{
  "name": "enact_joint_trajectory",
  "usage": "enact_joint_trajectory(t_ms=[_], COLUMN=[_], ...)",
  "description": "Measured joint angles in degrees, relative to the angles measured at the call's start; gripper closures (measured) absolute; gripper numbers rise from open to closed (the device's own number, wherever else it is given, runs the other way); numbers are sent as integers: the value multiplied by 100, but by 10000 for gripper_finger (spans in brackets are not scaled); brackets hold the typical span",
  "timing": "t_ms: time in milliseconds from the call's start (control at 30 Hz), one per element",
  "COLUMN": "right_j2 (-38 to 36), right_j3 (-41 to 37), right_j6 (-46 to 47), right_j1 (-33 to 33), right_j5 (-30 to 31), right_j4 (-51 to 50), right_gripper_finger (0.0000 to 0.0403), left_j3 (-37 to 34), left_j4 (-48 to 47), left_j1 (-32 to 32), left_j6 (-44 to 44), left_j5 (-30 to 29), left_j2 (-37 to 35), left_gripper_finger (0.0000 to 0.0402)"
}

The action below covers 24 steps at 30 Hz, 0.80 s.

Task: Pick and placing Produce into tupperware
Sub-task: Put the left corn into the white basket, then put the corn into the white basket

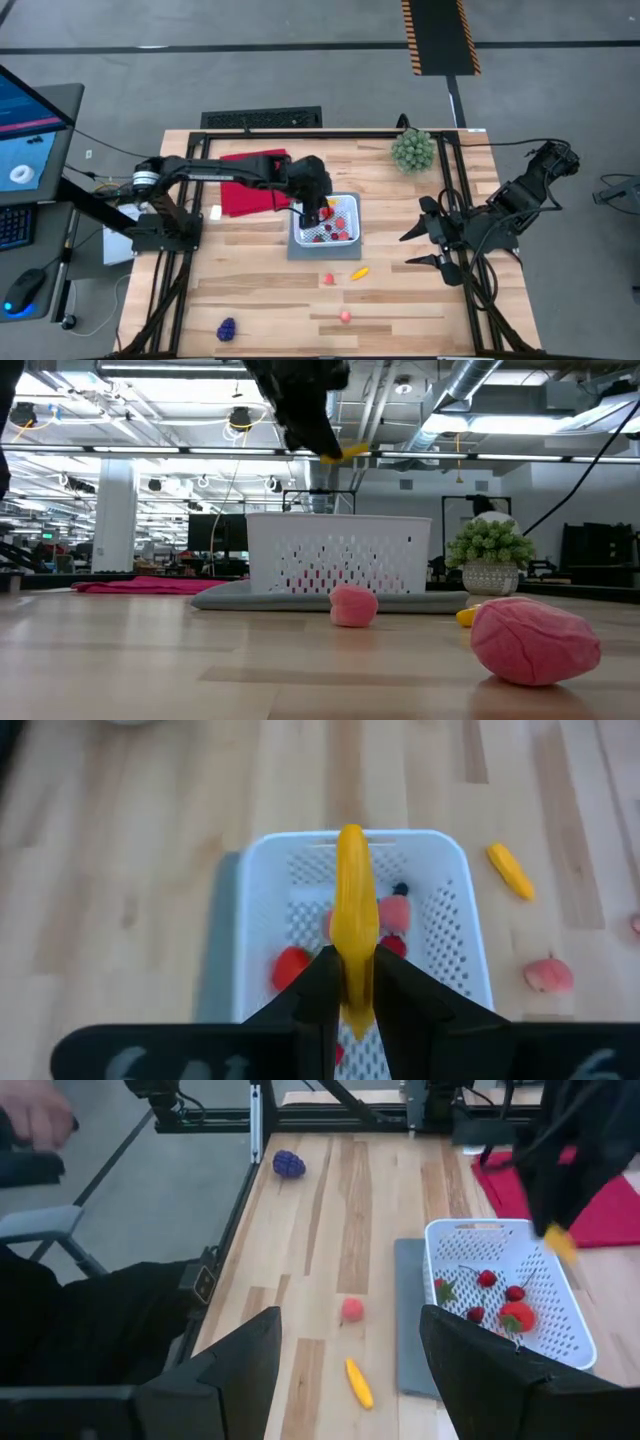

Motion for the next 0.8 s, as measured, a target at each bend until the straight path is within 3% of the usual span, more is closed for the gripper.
enact_joint_trajectory(t_ms=[167, 567, 800], right_j2=[-2, 0, -1], right_j3=[0, 0, 0], right_j6=[-9, -7, -9], right_j1=[2, 0, 2], right_j5=[-1, -6, -10], right_j4=[10, -10, -14], right_gripper_finger=[138, 138, 138], left_j3=[-9, -7, -6], left_j4=[-16, -5, 237], left_j1=[19, 119, 183], left_j6=[188, 145, 229], left_j5=[424, 405, 408], left_j2=[535, 1513, 1418], left_gripper_finger=[356, 348, 295])
